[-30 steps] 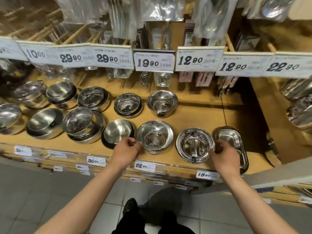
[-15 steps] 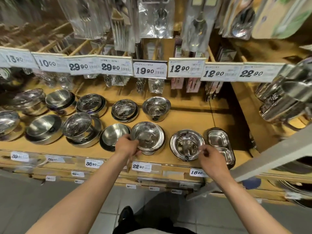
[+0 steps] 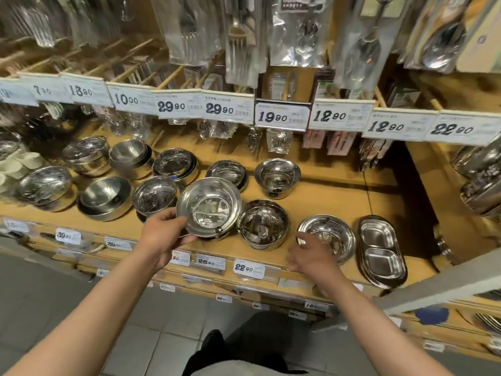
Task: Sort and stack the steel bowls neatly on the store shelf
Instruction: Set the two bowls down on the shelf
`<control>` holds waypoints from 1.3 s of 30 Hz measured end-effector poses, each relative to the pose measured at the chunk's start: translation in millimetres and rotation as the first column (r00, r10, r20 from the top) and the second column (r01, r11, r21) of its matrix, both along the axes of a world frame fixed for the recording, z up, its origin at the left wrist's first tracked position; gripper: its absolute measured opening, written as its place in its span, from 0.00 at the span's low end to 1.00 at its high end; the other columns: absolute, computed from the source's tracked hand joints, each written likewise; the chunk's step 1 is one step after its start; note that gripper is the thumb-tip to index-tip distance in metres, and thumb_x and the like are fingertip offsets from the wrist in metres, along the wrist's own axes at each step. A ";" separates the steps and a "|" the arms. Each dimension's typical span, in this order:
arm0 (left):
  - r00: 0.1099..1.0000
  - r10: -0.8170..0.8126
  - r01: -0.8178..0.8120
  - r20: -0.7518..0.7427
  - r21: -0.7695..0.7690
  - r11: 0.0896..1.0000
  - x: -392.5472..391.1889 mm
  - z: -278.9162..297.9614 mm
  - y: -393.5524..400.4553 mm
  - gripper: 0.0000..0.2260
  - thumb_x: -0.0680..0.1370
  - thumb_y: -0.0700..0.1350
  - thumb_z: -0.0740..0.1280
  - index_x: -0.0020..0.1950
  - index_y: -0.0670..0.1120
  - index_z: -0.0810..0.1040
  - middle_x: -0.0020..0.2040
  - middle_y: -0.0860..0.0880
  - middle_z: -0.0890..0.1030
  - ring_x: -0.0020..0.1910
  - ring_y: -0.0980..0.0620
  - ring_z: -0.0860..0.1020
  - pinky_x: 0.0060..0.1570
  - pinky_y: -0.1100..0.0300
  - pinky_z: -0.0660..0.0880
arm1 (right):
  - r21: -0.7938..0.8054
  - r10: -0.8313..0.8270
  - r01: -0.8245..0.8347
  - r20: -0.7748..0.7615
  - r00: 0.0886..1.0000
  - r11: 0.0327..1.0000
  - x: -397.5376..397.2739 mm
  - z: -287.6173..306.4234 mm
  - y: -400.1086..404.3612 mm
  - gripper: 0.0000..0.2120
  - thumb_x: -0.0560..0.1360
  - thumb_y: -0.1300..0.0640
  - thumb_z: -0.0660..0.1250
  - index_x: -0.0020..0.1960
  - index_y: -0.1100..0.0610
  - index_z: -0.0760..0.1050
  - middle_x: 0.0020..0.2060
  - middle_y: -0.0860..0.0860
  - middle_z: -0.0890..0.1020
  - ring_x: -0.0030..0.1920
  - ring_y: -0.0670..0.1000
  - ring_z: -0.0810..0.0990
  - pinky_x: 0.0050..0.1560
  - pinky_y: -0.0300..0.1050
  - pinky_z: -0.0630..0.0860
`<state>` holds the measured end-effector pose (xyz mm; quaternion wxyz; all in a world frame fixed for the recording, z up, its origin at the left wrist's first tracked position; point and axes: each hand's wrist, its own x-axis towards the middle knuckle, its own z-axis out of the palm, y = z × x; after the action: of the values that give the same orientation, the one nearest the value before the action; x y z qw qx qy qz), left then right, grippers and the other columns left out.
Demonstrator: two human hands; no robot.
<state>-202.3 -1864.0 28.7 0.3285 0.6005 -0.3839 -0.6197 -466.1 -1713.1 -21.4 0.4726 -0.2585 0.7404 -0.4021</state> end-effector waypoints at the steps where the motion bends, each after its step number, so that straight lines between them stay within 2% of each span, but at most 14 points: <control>1: 1.000 0.007 -0.007 0.003 0.001 1.000 8.2 1.0 -2.5 0.08 0.78 0.31 0.67 0.53 0.41 0.82 0.41 0.44 0.87 0.34 0.50 0.86 0.28 0.64 0.80 | 0.006 -0.002 0.002 0.016 1.000 1.000 7.7 -2.7 -9.0 0.23 0.82 0.57 0.65 0.76 0.54 0.67 0.50 0.49 0.79 0.46 0.50 0.84 0.44 0.41 0.84; 4: 1.000 0.013 -0.013 0.018 0.011 1.000 29.4 0.8 -8.4 0.08 0.78 0.30 0.66 0.51 0.40 0.81 0.34 0.47 0.86 0.30 0.51 0.85 0.27 0.64 0.80 | 0.053 0.003 0.000 -0.042 0.999 0.999 25.1 -10.0 -32.7 0.23 0.82 0.53 0.65 0.77 0.50 0.66 0.56 0.48 0.80 0.45 0.49 0.84 0.38 0.38 0.82; 7: 1.000 -0.014 0.014 0.016 0.037 0.999 48.1 -1.7 -13.1 0.07 0.78 0.30 0.65 0.50 0.39 0.81 0.35 0.46 0.86 0.32 0.50 0.85 0.27 0.64 0.80 | 0.104 -0.073 0.077 -0.041 0.996 0.992 36.2 -16.0 -51.0 0.28 0.82 0.51 0.64 0.79 0.51 0.60 0.60 0.52 0.78 0.45 0.50 0.84 0.31 0.35 0.79; 8: 1.000 -0.019 0.018 0.013 0.044 0.999 53.7 -3.2 -15.1 0.08 0.78 0.30 0.66 0.50 0.39 0.82 0.36 0.45 0.87 0.33 0.50 0.85 0.28 0.63 0.81 | 0.134 -0.114 0.117 -0.031 0.993 0.984 39.1 -18.8 -55.4 0.31 0.82 0.51 0.65 0.81 0.52 0.58 0.60 0.54 0.79 0.44 0.51 0.84 0.33 0.37 0.81; 10: 1.000 -0.022 0.021 0.015 0.059 0.998 61.8 -6.0 -19.2 0.08 0.78 0.30 0.66 0.50 0.40 0.83 0.40 0.44 0.87 0.36 0.49 0.86 0.30 0.61 0.83 | 0.181 -0.173 0.175 -0.029 0.984 0.968 44.7 -26.8 -62.2 0.33 0.82 0.52 0.66 0.81 0.58 0.55 0.52 0.56 0.79 0.47 0.55 0.86 0.47 0.51 0.85; 12: 0.999 -0.033 0.031 0.023 0.080 0.996 66.6 -7.7 -23.6 0.09 0.78 0.29 0.66 0.51 0.40 0.84 0.42 0.43 0.87 0.38 0.48 0.86 0.30 0.61 0.83 | 0.203 -0.228 0.234 -0.052 0.972 0.951 48.9 -34.5 -67.6 0.28 0.82 0.54 0.65 0.76 0.63 0.61 0.46 0.55 0.80 0.50 0.59 0.86 0.58 0.60 0.81; 14: 0.998 -0.062 0.060 0.018 0.095 0.994 68.5 -7.2 -29.8 0.09 0.78 0.30 0.66 0.52 0.40 0.83 0.40 0.43 0.87 0.37 0.48 0.86 0.29 0.62 0.82 | 0.211 -0.263 0.281 -0.110 0.958 0.936 51.8 -37.7 -73.2 0.25 0.81 0.56 0.66 0.75 0.64 0.64 0.55 0.59 0.82 0.55 0.61 0.84 0.61 0.57 0.80; 16: 0.994 -0.108 0.107 0.003 0.113 0.988 68.2 -5.2 -37.9 0.08 0.79 0.31 0.66 0.54 0.40 0.82 0.44 0.41 0.88 0.38 0.46 0.87 0.27 0.63 0.81 | 0.197 -0.281 0.304 -0.137 0.950 0.932 53.9 -35.4 -75.4 0.21 0.80 0.60 0.67 0.71 0.63 0.69 0.60 0.60 0.82 0.53 0.58 0.83 0.55 0.54 0.81; 21: 0.978 -0.210 0.210 -0.016 0.132 0.969 55.0 -3.5 -58.2 0.08 0.79 0.31 0.67 0.56 0.38 0.82 0.48 0.39 0.87 0.40 0.44 0.87 0.31 0.61 0.83 | 0.097 -0.431 0.427 0.018 0.902 0.899 54.2 -22.3 -63.7 0.10 0.80 0.62 0.67 0.61 0.60 0.76 0.51 0.56 0.86 0.48 0.59 0.87 0.54 0.61 0.84; 25: 0.954 -0.299 0.298 -0.011 0.130 0.946 27.9 -10.0 -64.6 0.09 0.78 0.31 0.69 0.56 0.39 0.82 0.50 0.40 0.87 0.46 0.43 0.87 0.39 0.54 0.85 | 0.011 -0.535 0.539 0.131 0.834 0.842 36.9 8.2 -46.7 0.12 0.80 0.66 0.66 0.62 0.55 0.75 0.48 0.56 0.86 0.46 0.58 0.88 0.40 0.47 0.86; 28: 0.935 -0.354 0.354 -0.019 0.141 0.925 0.8 -18.7 -60.5 0.08 0.78 0.33 0.70 0.56 0.41 0.82 0.45 0.43 0.88 0.42 0.46 0.87 0.33 0.57 0.84 | -0.060 -0.594 0.606 0.138 0.792 0.793 16.1 30.6 -28.7 0.12 0.81 0.67 0.64 0.61 0.55 0.76 0.50 0.54 0.85 0.48 0.57 0.87 0.35 0.42 0.84; 31: 0.918 -0.396 0.393 -0.006 0.139 0.909 -30.6 -29.6 -49.0 0.09 0.79 0.33 0.68 0.58 0.41 0.80 0.42 0.44 0.88 0.37 0.48 0.86 0.30 0.60 0.82 | -0.098 -0.639 0.653 0.145 0.756 0.751 -4.2 39.9 -9.7 0.09 0.81 0.67 0.63 0.55 0.56 0.77 0.52 0.55 0.85 0.42 0.53 0.87 0.31 0.38 0.81; 36: 0.908 -0.418 0.409 0.023 0.171 0.896 -73.0 -48.7 -25.7 0.10 0.79 0.33 0.69 0.60 0.41 0.78 0.43 0.39 0.86 0.30 0.48 0.85 0.25 0.62 0.78 | -0.072 -0.669 0.690 0.193 0.718 0.720 -25.2 34.6 18.3 0.14 0.82 0.66 0.62 0.66 0.56 0.71 0.54 0.54 0.83 0.43 0.55 0.88 0.37 0.41 0.85; 39: 0.900 -0.432 0.418 0.062 0.162 0.894 -88.6 -61.4 -13.2 0.14 0.79 0.32 0.68 0.64 0.39 0.77 0.49 0.39 0.86 0.38 0.46 0.86 0.35 0.54 0.84 | -0.047 -0.672 0.692 0.198 0.714 0.721 -34.9 30.1 29.4 0.21 0.82 0.66 0.63 0.74 0.59 0.68 0.58 0.55 0.82 0.39 0.52 0.88 0.38 0.45 0.86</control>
<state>-290.9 -1877.2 -32.8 0.1220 0.5534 -0.4752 -0.6731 -500.9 -1683.7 8.7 0.3349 0.0403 0.7161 -0.6111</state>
